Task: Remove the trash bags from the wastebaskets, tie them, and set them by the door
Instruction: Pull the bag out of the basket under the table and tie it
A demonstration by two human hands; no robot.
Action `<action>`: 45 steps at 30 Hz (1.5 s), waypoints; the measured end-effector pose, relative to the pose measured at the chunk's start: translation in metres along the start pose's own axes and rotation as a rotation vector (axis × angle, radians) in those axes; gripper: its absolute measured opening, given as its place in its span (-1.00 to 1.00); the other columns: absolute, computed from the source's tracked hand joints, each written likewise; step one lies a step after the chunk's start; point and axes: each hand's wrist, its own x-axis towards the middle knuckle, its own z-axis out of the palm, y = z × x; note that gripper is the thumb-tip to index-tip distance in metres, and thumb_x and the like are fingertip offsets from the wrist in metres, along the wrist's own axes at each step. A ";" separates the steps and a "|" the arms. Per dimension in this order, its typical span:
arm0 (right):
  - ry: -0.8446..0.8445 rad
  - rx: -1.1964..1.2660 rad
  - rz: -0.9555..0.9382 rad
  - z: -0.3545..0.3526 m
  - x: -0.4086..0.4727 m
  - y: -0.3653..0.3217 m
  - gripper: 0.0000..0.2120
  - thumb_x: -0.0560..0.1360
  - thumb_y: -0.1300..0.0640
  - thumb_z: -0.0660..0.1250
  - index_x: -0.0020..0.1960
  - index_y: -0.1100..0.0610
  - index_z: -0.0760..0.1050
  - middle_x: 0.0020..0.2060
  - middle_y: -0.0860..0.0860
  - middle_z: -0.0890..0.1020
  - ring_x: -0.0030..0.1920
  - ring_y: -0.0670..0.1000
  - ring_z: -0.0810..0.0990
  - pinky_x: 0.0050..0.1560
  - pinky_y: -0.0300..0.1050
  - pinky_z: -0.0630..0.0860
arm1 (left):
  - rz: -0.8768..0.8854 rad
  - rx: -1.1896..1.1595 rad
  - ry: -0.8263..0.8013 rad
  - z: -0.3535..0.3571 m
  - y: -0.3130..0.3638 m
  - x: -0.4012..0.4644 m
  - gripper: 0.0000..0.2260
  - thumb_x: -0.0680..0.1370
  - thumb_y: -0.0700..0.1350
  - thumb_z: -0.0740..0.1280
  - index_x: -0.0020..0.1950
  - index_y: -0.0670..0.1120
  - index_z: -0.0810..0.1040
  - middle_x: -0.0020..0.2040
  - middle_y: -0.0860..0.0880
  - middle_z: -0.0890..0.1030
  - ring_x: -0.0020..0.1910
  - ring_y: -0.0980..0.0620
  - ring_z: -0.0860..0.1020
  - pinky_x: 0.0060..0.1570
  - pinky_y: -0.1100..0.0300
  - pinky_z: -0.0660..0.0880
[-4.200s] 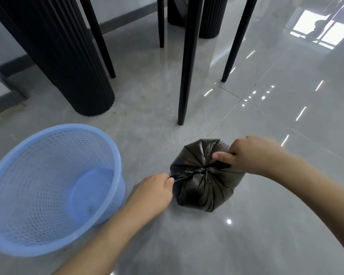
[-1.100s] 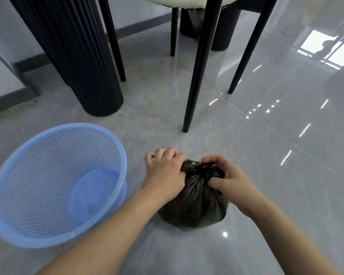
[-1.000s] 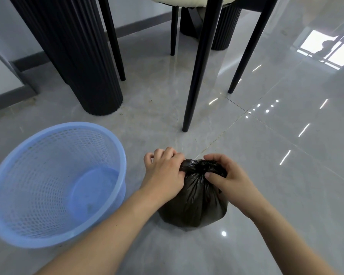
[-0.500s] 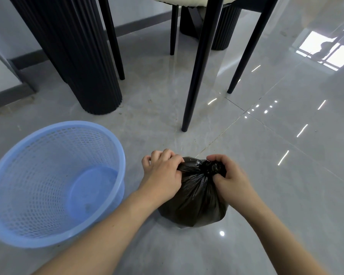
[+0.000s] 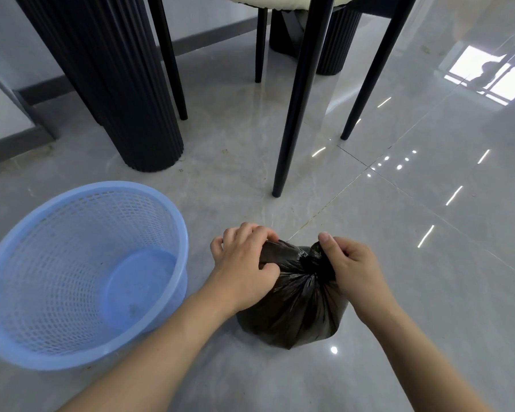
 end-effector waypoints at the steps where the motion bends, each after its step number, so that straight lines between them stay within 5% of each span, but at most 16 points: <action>1: -0.004 0.061 0.036 0.000 -0.001 -0.001 -0.51 0.58 -0.07 0.23 -0.38 0.24 0.36 -0.50 -0.04 0.29 -0.46 -0.06 0.26 -0.45 -0.23 0.21 | 0.010 -0.032 0.014 -0.001 0.003 -0.002 -0.67 0.37 0.03 0.15 0.12 0.19 0.37 0.13 0.21 0.34 0.19 0.13 0.20 0.26 0.15 0.03; 4: -0.081 0.182 0.114 0.000 -0.004 -0.007 -0.47 0.58 -0.14 0.20 -0.21 0.33 0.55 -0.40 0.22 0.60 -0.35 0.23 0.57 -0.28 -0.17 0.46 | 0.005 -0.128 0.016 0.000 0.013 -0.006 -0.75 0.39 0.19 0.19 0.03 0.20 0.43 0.09 0.26 0.34 0.18 0.18 0.20 0.22 0.18 0.03; 6: -0.130 0.215 0.149 -0.001 -0.007 -0.012 -0.50 0.60 -0.15 0.15 -0.15 0.19 0.67 -0.26 0.18 0.70 -0.18 0.14 0.68 -0.09 -0.07 0.56 | -0.024 -0.186 -0.015 0.003 0.017 -0.006 -0.73 0.38 0.27 0.22 -0.02 0.19 0.48 0.08 0.28 0.36 0.18 0.19 0.21 0.19 0.20 0.03; 10: -0.057 0.170 0.193 -0.002 -0.004 -0.014 -0.54 0.61 -0.15 0.11 -0.14 0.08 0.68 -0.31 0.07 0.51 -0.28 0.03 0.51 -0.20 -0.10 0.42 | -0.070 -0.223 -0.070 0.007 0.020 -0.004 -0.74 0.40 0.32 0.31 -0.09 0.18 0.51 0.08 0.26 0.37 0.19 0.19 0.20 0.19 0.18 0.05; 13: -0.037 0.253 0.254 -0.005 -0.002 -0.014 -0.72 0.57 0.14 0.17 -0.10 0.13 0.65 -0.33 0.03 0.41 -0.31 0.04 0.41 -0.31 -0.12 0.33 | -0.090 -0.184 -0.070 0.010 0.023 -0.002 -0.82 0.44 0.24 0.35 -0.11 0.16 0.56 0.09 0.25 0.38 0.19 0.18 0.20 0.18 0.19 0.05; 17: -0.069 0.411 0.299 -0.009 -0.004 -0.013 -0.66 0.42 0.41 0.07 -0.03 0.23 0.58 -0.44 0.02 0.35 -0.48 -0.03 0.30 -0.45 -0.18 0.27 | -0.088 -0.193 -0.059 0.011 0.026 -0.005 -0.82 0.39 0.20 0.28 -0.11 0.16 0.47 0.07 0.24 0.34 0.21 0.15 0.21 0.17 0.21 0.04; 22: -0.054 0.398 0.288 -0.006 -0.004 -0.013 -0.65 0.45 0.45 0.05 -0.05 0.21 0.57 -0.44 -0.02 0.38 -0.50 -0.09 0.30 -0.48 -0.23 0.26 | -0.071 -0.064 -0.111 0.018 0.027 -0.008 -0.60 0.32 0.38 0.31 -0.09 0.12 0.38 0.08 0.21 0.27 0.15 0.13 0.15 0.15 0.18 0.05; 27: -0.016 0.329 0.224 -0.007 -0.002 -0.012 -0.59 0.41 0.48 0.02 -0.04 0.17 0.56 -0.32 0.00 0.35 -0.47 -0.09 0.25 -0.44 -0.24 0.22 | -0.102 -0.033 -0.032 0.019 0.038 0.001 -0.85 0.49 0.15 0.27 -0.16 0.09 0.46 0.01 0.16 0.35 0.12 0.04 0.23 0.08 0.14 0.11; 31: 0.039 0.241 0.176 -0.002 0.001 -0.008 -0.56 0.40 0.46 0.04 -0.09 0.05 0.57 -0.17 -0.03 0.40 -0.43 -0.07 0.27 -0.47 -0.31 0.26 | -0.124 -0.195 -0.008 0.002 0.040 0.007 -0.85 0.46 0.02 0.28 -0.28 0.02 0.43 -0.19 0.11 0.44 -0.03 0.01 0.39 0.01 0.09 0.35; 34: 0.046 0.194 0.108 0.003 0.004 -0.008 -0.55 0.40 0.44 0.05 -0.10 0.01 0.58 -0.08 -0.02 0.41 -0.38 -0.07 0.31 -0.48 -0.37 0.28 | -0.222 -0.313 -0.057 -0.005 0.039 0.012 -0.83 0.39 0.04 0.29 -0.29 -0.04 0.46 -0.39 0.08 0.49 -0.28 -0.02 0.49 -0.23 0.12 0.44; 37: 0.069 0.192 0.079 0.005 0.007 -0.009 -0.53 0.39 0.45 0.04 -0.14 -0.01 0.57 -0.07 0.00 0.41 -0.36 -0.06 0.31 -0.50 -0.40 0.28 | -0.390 -0.565 -0.135 -0.008 0.039 0.016 -0.88 0.35 0.00 0.32 -0.27 -0.04 0.49 -0.38 0.00 0.58 -0.31 -0.05 0.61 -0.19 0.07 0.54; 40: 0.078 0.194 0.065 0.006 0.009 -0.009 -0.53 0.39 0.45 0.05 -0.15 -0.03 0.57 -0.08 -0.01 0.41 -0.34 -0.06 0.32 -0.48 -0.39 0.28 | -0.513 -0.800 -0.156 -0.010 0.039 0.019 -0.90 0.45 -0.24 0.32 -0.24 -0.07 0.47 -0.35 -0.02 0.51 -0.39 0.04 0.49 -0.30 0.16 0.48; 45: 0.061 0.192 0.059 0.009 0.009 -0.007 -0.53 0.39 0.44 0.05 -0.15 -0.04 0.57 -0.09 -0.02 0.40 -0.34 -0.06 0.33 -0.39 -0.27 0.28 | -0.718 -0.992 -0.306 -0.014 0.037 0.021 -0.84 0.49 -0.22 0.20 -0.27 -0.02 0.41 -0.54 0.04 0.36 -0.56 0.11 0.32 -0.38 0.24 0.33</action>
